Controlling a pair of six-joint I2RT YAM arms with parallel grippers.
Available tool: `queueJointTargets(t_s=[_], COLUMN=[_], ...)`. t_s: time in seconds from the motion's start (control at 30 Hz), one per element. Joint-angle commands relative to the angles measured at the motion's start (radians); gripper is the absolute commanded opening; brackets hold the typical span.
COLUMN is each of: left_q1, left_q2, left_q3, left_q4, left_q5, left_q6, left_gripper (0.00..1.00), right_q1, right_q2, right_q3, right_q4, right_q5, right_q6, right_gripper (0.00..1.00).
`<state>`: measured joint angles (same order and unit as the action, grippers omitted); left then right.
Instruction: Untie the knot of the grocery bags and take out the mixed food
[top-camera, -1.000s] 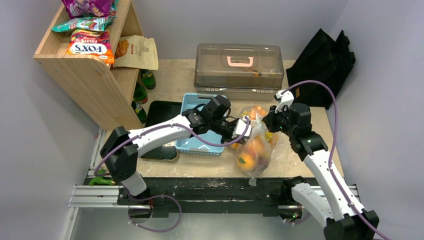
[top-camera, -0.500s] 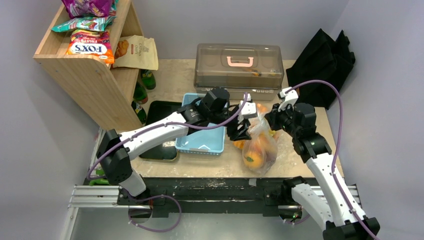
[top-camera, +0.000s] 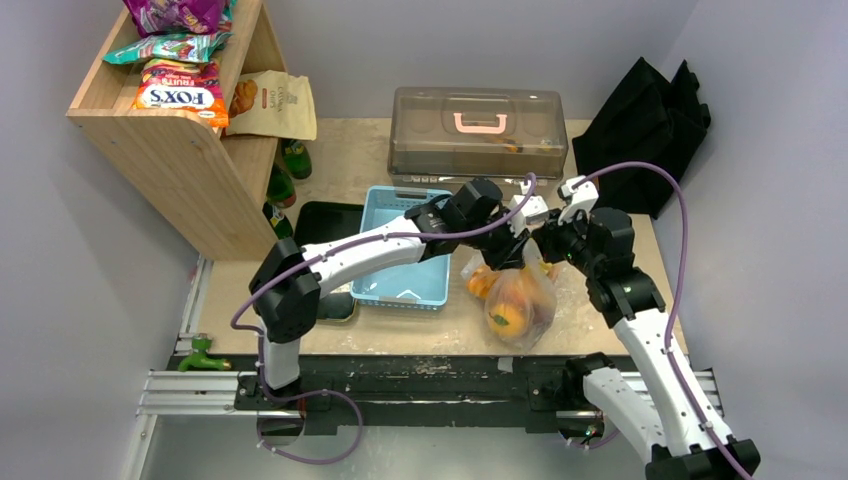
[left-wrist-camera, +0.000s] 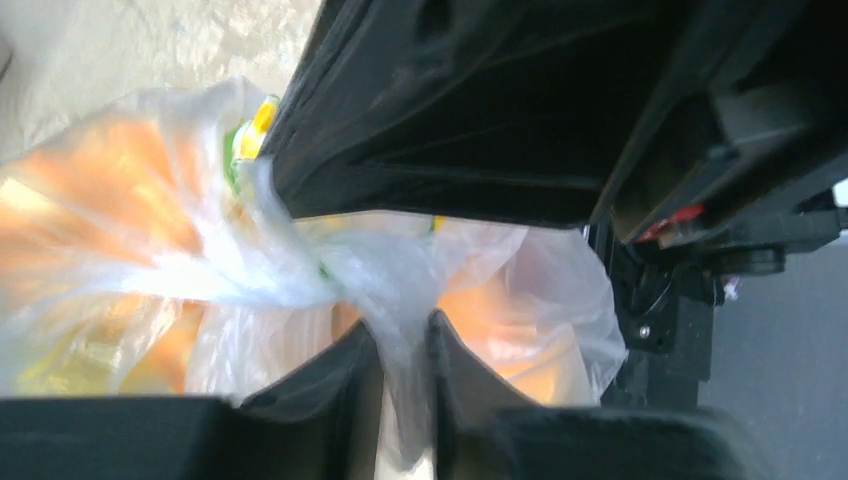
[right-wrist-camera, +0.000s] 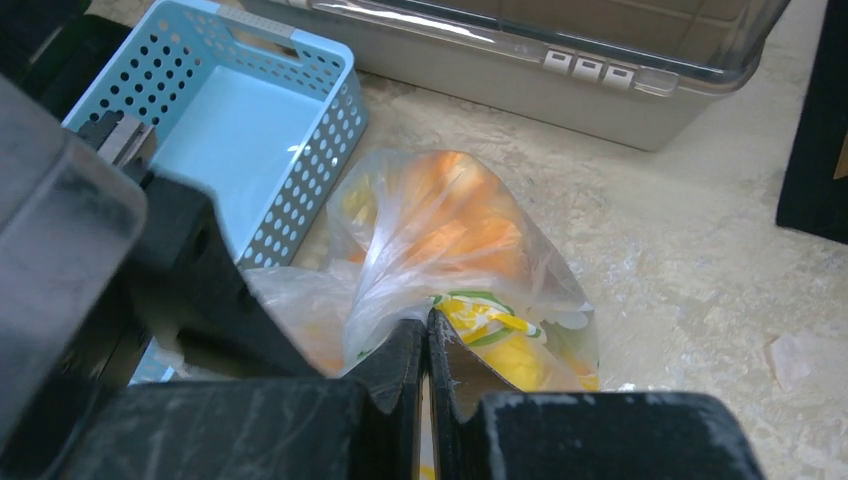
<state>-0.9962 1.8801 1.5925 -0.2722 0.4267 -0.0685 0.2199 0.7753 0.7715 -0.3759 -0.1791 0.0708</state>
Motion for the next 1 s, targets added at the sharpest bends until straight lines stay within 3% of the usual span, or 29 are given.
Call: queueJointTargets(t_s=[0.0, 0.17, 0.33, 0.6, 0.8, 0.97], left_q1=[-0.025, -0.037, -0.044, -0.037, -0.007, 0.036], left_q2=[-0.019, -0.146, -0.237, -0.331, -0.339, -0.359], left_q3=[0.054, -0.088, -0.190, -0.328, -0.377, -0.399], left_q4=[-0.009, 0.113, 0.041, -0.080, -0.030, -0.036], left_q5=[-0.013, 0.138, 0.223, 0.274, 0.238, 0.268], left_q6=[0.041, 0.232, 0.490, 0.808, 0.915, 1.019], left_gripper=[0.01, 0.00, 0.00, 0.00, 0.00, 0.00], right_q1=[-0.004, -0.005, -0.059, -0.273, -0.313, -0.329], right_q2=[-0.023, 0.003, 0.049, 0.102, 0.011, -0.012], right_q3=[0.021, -0.003, 0.002, 0.044, 0.041, 0.048], right_q4=[0.052, 0.067, 0.113, 0.106, -0.050, -0.151], right_q5=[0.014, 0.169, 0.229, 0.152, 0.010, 0.034], right_q6=[0.000, -0.064, -0.117, -0.190, -0.291, -0.359], right_gripper=[0.00, 0.00, 0.00, 0.00, 0.00, 0.00])
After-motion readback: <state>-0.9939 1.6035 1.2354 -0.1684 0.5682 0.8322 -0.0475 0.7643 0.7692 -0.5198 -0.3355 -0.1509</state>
